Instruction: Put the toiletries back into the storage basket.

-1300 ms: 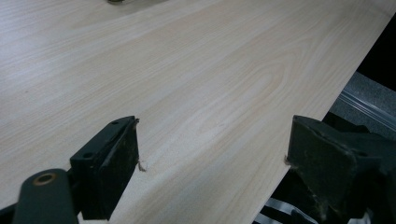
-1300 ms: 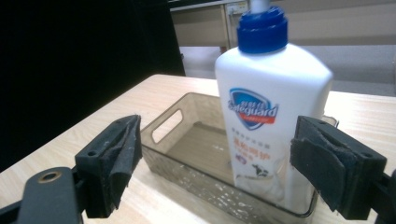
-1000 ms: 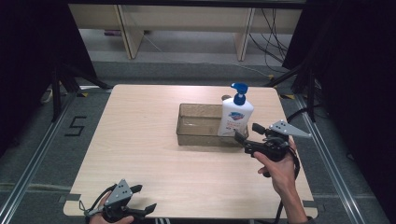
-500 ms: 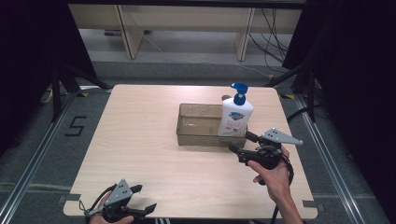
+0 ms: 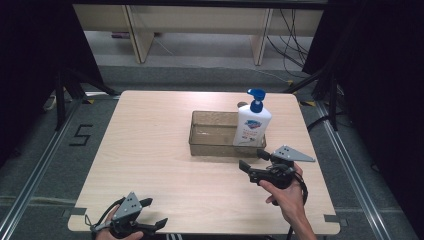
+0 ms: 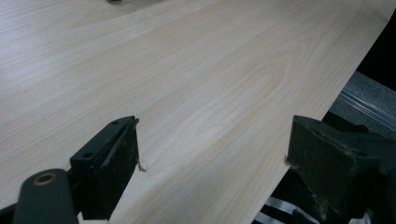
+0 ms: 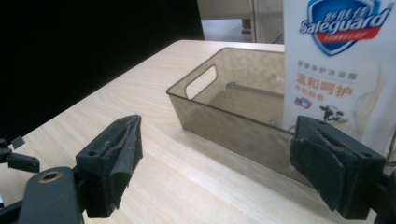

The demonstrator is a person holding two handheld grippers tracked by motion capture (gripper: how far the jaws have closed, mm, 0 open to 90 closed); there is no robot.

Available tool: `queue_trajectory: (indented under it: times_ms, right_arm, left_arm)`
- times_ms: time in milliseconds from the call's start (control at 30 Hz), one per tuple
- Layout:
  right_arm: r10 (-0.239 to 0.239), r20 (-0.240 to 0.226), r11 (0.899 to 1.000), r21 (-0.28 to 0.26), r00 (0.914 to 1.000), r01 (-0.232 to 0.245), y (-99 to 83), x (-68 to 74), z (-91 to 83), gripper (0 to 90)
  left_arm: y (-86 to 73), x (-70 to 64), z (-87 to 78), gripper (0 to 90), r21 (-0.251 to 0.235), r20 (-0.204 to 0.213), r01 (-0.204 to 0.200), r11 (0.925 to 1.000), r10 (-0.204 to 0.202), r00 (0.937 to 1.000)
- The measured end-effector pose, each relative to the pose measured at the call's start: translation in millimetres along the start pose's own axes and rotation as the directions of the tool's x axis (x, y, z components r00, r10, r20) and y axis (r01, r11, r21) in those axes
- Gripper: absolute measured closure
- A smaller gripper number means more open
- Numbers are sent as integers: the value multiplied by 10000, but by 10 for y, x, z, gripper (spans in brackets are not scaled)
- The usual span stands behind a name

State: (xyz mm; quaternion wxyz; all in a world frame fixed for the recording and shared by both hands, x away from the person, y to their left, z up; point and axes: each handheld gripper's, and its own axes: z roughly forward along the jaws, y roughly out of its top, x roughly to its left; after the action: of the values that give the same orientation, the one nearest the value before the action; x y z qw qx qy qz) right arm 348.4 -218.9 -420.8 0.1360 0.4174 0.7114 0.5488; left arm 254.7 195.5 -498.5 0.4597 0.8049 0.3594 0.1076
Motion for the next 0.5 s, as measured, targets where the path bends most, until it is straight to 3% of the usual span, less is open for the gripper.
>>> queue_trajectory:
  times_ms: [33, 100, 133, 233, 300, 400, 433, 500]
  right_arm:
    - [-251, 76, 9997, -36, 9997, 251, -16, -13, 9, 174]
    - [78, -36, 10000, 47, 10000, -78, -54, 10, 19, 173]
    - [-221, 91, 9997, 112, 9997, 220, -64, 0, 16, 174]
    - [72, 18, 9999, 100, 10000, -72, -116, 26, 45, 173]
    - [-161, -86, 9997, 185, 9998, 163, -146, 19, 49, 173]
    - [-68, -101, 9996, 280, 9999, 70, -187, 37, 62, 173]
    - [-401, 22, 9991, 114, 9992, 401, -201, 23, 70, 173]
    - [-330, -223, 9993, 168, 9992, 334, -232, 27, 89, 173]
  left_arm:
    - [0, -3, 2, 159, -19, -2, 38, 10000, -38, 10000]
    - [2, 7, -9, 159, 103, -26, -109, 9999, 109, 9999]
    - [3, 8, -8, 159, 92, -5, -119, 9999, 119, 9999]
    - [4, 5, -12, 159, 157, -67, -115, 9998, 116, 9999]
    - [2, 7, -8, 159, 106, 1, -122, 9999, 122, 9999]
    - [2, 6, -7, 159, 93, -7, -103, 9999, 103, 9999]
    - [2, 7, -8, 159, 104, -1, -124, 9999, 124, 9999]
    - [2, 6, -8, 159, 98, -7, -112, 9999, 112, 9999]
